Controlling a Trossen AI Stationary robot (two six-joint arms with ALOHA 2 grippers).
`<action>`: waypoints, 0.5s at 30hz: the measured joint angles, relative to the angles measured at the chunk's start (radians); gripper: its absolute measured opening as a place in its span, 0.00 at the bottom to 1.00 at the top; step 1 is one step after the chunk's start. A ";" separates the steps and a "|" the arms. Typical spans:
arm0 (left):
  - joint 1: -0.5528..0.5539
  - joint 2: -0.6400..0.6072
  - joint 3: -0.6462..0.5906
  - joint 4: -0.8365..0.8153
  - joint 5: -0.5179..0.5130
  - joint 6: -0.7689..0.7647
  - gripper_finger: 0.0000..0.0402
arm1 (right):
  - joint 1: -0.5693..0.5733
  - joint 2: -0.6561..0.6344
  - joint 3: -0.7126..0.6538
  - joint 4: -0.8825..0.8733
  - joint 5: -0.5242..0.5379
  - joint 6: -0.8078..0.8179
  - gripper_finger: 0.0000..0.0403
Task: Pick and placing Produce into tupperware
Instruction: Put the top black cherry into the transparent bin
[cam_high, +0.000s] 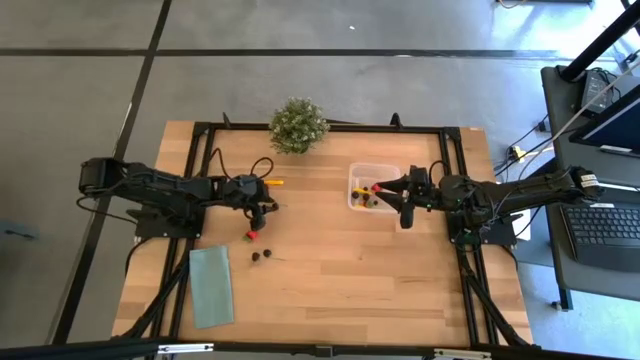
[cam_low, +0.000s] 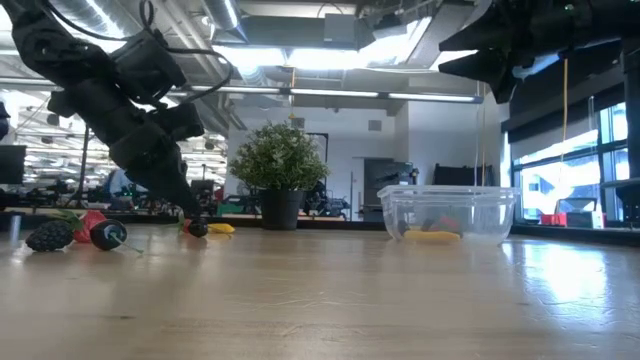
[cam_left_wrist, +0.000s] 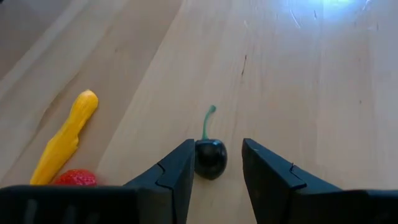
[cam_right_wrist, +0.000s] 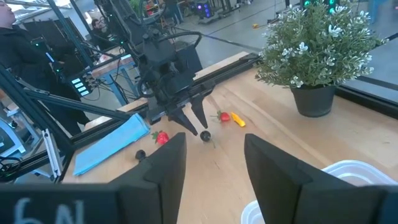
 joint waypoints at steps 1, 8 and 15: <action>0.000 0.000 0.000 0.006 0.000 -0.003 0.32 | 0.000 0.000 0.000 0.000 0.000 0.000 0.41; 0.000 -0.001 0.000 0.009 0.000 0.002 0.31 | 0.000 0.000 0.000 -0.010 0.000 0.000 0.41; 0.000 -0.001 0.000 0.009 0.001 0.004 0.41 | 0.000 0.000 0.000 -0.016 0.000 -0.003 0.41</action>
